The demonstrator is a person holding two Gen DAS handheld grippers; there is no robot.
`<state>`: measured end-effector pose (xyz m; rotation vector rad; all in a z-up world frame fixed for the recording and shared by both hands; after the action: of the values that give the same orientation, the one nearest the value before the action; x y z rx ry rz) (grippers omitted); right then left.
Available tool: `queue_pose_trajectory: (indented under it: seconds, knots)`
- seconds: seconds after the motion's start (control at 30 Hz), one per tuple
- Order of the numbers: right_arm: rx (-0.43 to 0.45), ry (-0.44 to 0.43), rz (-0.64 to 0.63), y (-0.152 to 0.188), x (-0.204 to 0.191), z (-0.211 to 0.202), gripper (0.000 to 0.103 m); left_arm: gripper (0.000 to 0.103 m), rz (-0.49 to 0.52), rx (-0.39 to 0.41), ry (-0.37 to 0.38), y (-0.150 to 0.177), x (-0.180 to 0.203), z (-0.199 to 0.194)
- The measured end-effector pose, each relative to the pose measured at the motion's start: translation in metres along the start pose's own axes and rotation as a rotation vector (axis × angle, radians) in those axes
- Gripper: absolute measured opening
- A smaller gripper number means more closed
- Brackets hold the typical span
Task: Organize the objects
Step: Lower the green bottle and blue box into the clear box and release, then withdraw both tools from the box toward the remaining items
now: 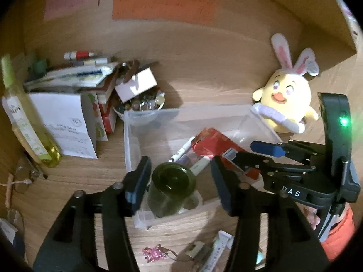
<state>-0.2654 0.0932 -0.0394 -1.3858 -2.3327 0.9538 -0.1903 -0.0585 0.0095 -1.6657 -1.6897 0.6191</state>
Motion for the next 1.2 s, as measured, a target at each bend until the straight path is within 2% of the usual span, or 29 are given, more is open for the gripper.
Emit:
queue_pose_trajectory:
  seconds: [0.07, 0.23, 0.3, 0.4, 0.5, 0.77, 0.93, 1.03, 1.07, 1.13, 1.2]
  knots:
    - [0.017, -0.012, 0.006, 0.001, -0.001, -0.011, 0.041, 0.062, 0.018, 0.028, -0.005, 0.0, 0.005, -0.012]
    - [0.075, -0.033, 0.001, 0.008, -0.006, -0.043, 0.055, 0.083, 0.043, 0.101, -0.009, 0.004, 0.013, -0.044]
    - [0.104, -0.036, -0.011, 0.014, -0.009, -0.059, 0.059, 0.088, 0.054, 0.119, -0.014, 0.009, 0.016, -0.055]
    - [0.135, -0.042, -0.02, 0.026, -0.012, -0.079, 0.068, 0.093, 0.066, 0.125, -0.021, 0.018, 0.019, -0.064]
    - [0.146, -0.056, -0.024, 0.04, -0.014, -0.092, 0.069, 0.094, 0.073, 0.117, -0.028, 0.031, 0.019, -0.069]
    - [0.113, -0.11, -0.004, 0.089, -0.024, -0.103, 0.07, 0.094, 0.056, 0.042, -0.022, 0.063, 0.016, -0.061]
    - [0.026, -0.152, -0.004, 0.126, -0.037, -0.086, 0.07, 0.094, 0.037, -0.015, -0.019, 0.084, 0.009, -0.05]
    - [-0.023, -0.149, -0.015, 0.144, -0.045, -0.073, 0.07, 0.093, 0.02, -0.054, -0.011, 0.1, 0.005, -0.043]
    - [-0.039, -0.148, -0.02, 0.15, -0.048, -0.068, 0.07, 0.09, 0.016, -0.065, -0.005, 0.105, 0.004, -0.041]
    - [-0.059, -0.142, -0.033, 0.159, -0.054, -0.063, 0.07, 0.074, 0.014, -0.09, 0.002, 0.114, 0.004, -0.038]
    - [-0.05, -0.124, -0.047, 0.164, -0.059, -0.061, 0.07, 0.068, 0.015, -0.108, 0.012, 0.121, 0.005, -0.035]
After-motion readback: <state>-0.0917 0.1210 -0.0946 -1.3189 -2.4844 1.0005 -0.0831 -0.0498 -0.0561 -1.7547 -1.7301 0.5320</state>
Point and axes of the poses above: each gripper's, at about its wrist camera, not at the fingertips, and z roughly the way its jaws point, x to its right, y to its underside, the point moved 1 cm from there along z, roughly the way its jaws point
